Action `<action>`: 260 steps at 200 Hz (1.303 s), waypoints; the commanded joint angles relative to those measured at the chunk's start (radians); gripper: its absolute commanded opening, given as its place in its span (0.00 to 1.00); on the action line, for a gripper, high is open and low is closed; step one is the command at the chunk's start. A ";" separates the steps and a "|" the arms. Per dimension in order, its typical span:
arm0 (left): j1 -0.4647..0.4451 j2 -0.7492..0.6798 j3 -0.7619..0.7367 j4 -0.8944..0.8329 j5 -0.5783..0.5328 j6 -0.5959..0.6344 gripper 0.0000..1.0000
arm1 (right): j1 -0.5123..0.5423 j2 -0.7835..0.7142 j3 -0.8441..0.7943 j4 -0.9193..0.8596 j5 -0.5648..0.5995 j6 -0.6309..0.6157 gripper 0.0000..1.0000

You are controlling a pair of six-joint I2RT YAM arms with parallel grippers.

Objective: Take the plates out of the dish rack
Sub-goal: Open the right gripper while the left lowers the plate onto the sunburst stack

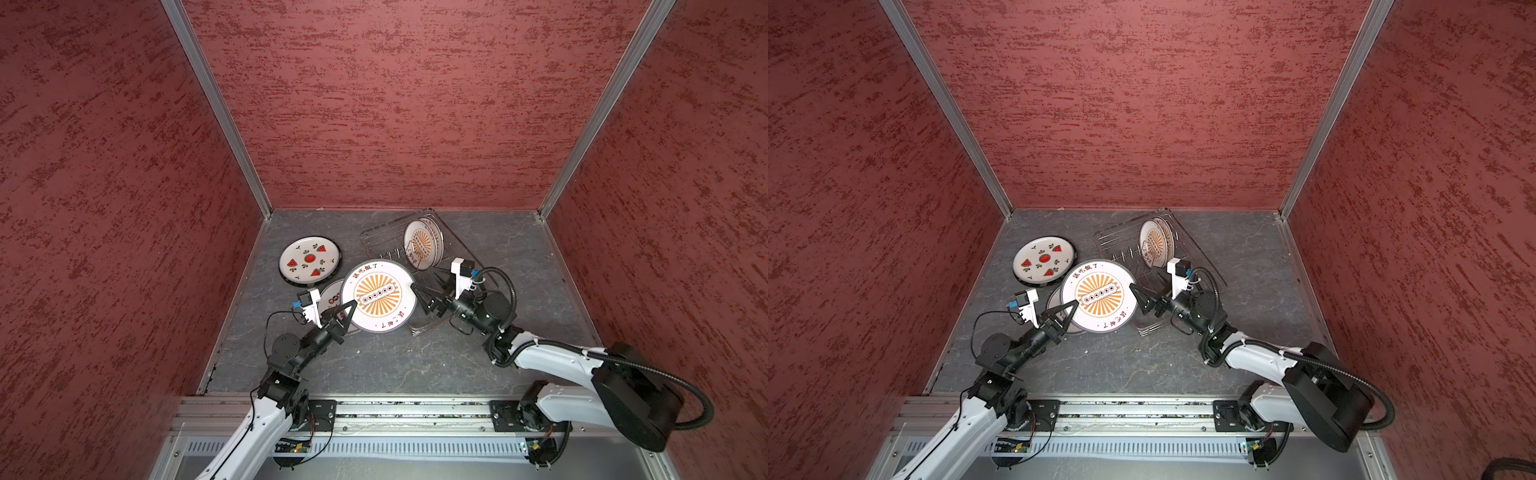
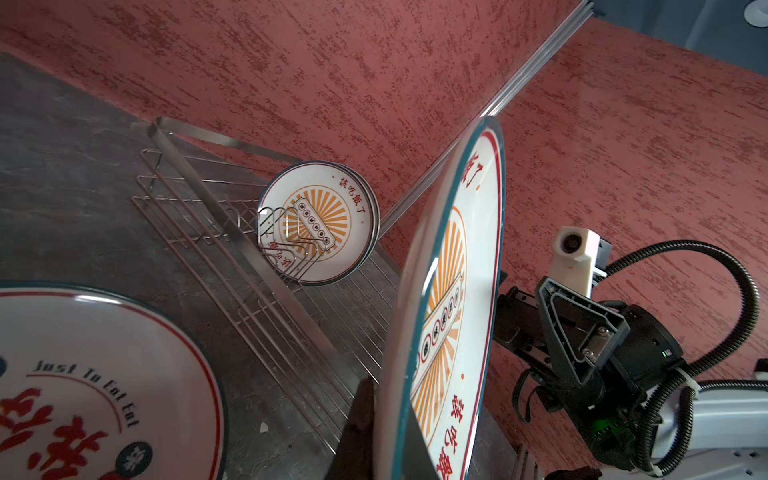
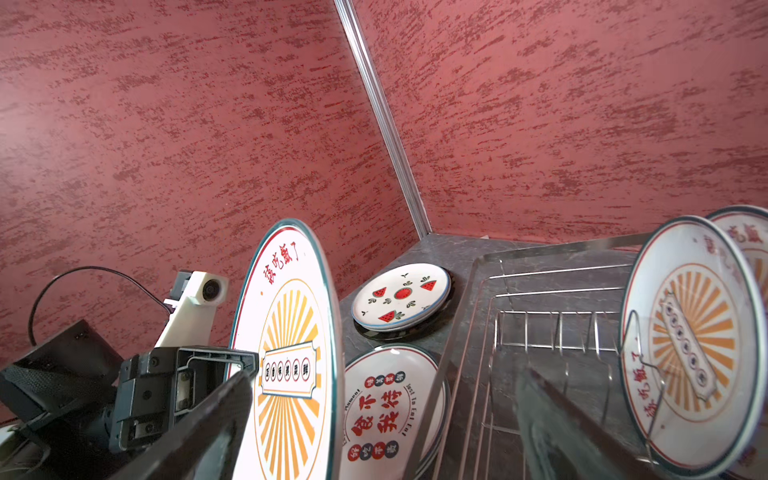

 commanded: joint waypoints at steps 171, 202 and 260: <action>0.089 -0.158 -0.007 -0.500 -0.340 -0.242 0.00 | 0.095 0.133 0.099 0.008 0.294 -0.154 0.99; 0.114 -0.155 -0.004 -0.536 -0.341 -0.271 0.00 | 0.110 0.135 0.125 -0.030 0.182 -0.190 0.96; 0.171 -0.096 0.067 -0.658 -0.247 -0.332 0.00 | 0.205 0.249 0.263 -0.166 0.144 -0.350 0.99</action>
